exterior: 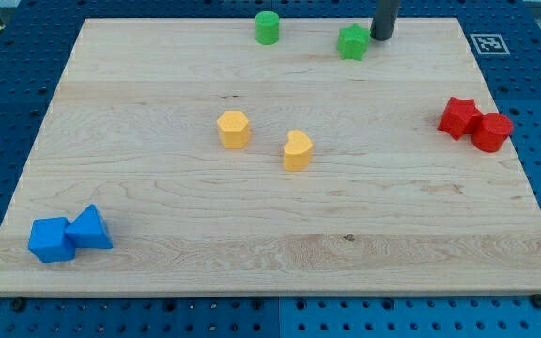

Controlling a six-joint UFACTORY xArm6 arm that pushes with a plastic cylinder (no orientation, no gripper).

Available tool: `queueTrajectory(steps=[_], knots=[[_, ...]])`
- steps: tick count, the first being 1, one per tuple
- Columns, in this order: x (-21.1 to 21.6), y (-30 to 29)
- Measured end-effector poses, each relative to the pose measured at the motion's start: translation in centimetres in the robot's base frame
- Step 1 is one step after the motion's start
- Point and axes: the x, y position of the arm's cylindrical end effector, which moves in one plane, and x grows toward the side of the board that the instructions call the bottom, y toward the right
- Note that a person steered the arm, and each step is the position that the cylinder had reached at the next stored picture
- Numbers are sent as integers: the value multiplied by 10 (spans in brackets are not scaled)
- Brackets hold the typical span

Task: Move the green star towards the top center

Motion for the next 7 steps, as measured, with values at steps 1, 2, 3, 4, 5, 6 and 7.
queueTrajectory(steps=[1,2,3,4,5,6,7], knots=[[11,0],[28,-15],[33,-46],[28,-82],[28,-112],[28,-132],[28,-150]])
